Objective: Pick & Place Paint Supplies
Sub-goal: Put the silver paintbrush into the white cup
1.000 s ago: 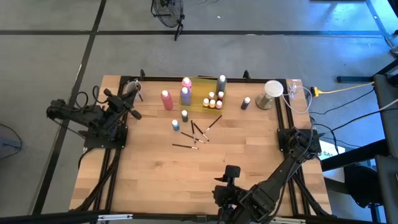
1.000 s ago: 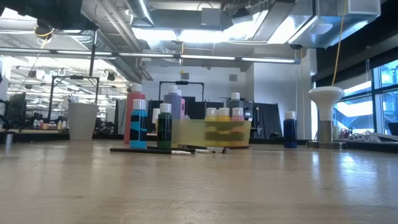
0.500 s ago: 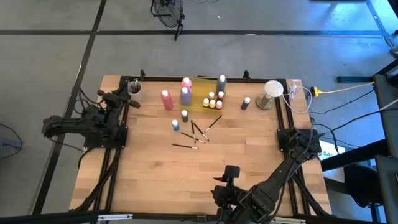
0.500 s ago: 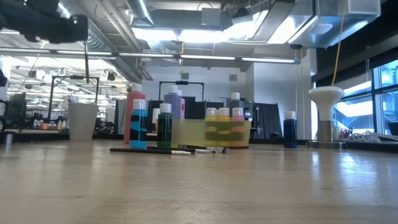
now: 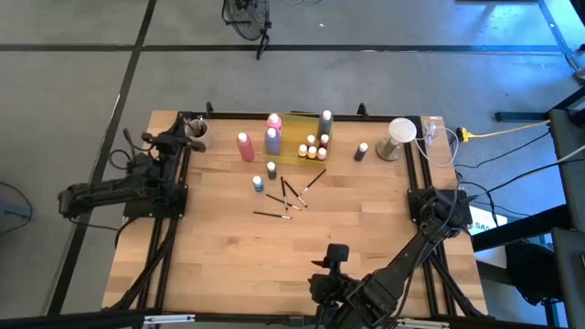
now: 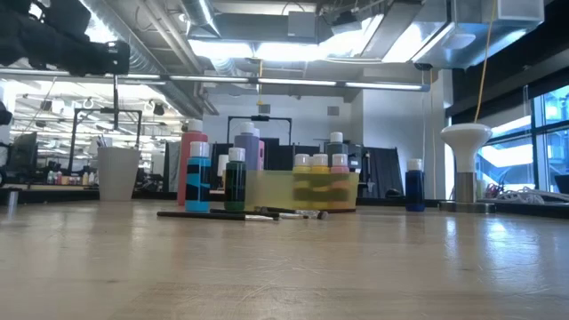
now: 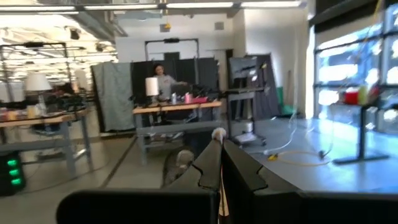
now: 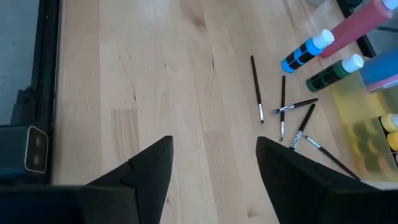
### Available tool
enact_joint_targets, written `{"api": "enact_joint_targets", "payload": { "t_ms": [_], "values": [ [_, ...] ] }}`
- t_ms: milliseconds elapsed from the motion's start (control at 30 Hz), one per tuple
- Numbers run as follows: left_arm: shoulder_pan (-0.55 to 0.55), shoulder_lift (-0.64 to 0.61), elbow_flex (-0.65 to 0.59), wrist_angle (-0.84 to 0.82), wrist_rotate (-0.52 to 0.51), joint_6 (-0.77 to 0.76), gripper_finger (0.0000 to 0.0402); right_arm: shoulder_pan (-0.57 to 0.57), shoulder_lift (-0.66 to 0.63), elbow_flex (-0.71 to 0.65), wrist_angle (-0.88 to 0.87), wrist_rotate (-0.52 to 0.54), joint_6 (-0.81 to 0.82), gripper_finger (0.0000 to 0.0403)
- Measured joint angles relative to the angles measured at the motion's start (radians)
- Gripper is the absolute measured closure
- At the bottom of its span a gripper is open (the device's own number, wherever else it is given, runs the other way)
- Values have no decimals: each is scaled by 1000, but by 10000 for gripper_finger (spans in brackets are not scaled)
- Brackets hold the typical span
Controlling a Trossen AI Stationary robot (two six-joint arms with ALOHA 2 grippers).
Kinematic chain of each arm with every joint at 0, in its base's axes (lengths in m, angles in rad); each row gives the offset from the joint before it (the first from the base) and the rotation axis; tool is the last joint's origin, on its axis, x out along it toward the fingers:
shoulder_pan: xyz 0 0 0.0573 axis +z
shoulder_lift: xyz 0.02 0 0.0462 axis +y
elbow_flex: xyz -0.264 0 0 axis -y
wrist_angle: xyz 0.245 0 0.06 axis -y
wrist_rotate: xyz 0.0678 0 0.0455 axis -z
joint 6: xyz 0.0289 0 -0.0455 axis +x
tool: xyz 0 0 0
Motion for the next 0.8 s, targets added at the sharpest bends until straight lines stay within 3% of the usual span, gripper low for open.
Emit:
{"api": "enact_joint_targets", "payload": {
  "t_ms": [267, 800],
  "values": [
    [149, 1, 0, -171, 109, -206, 399, 0, 0, 0, 25, 0, 1, 169],
    [324, 3, 0, -292, 283, -363, 399, -2, 0, 0, 34, -2, -23, 169]
  ]
}}
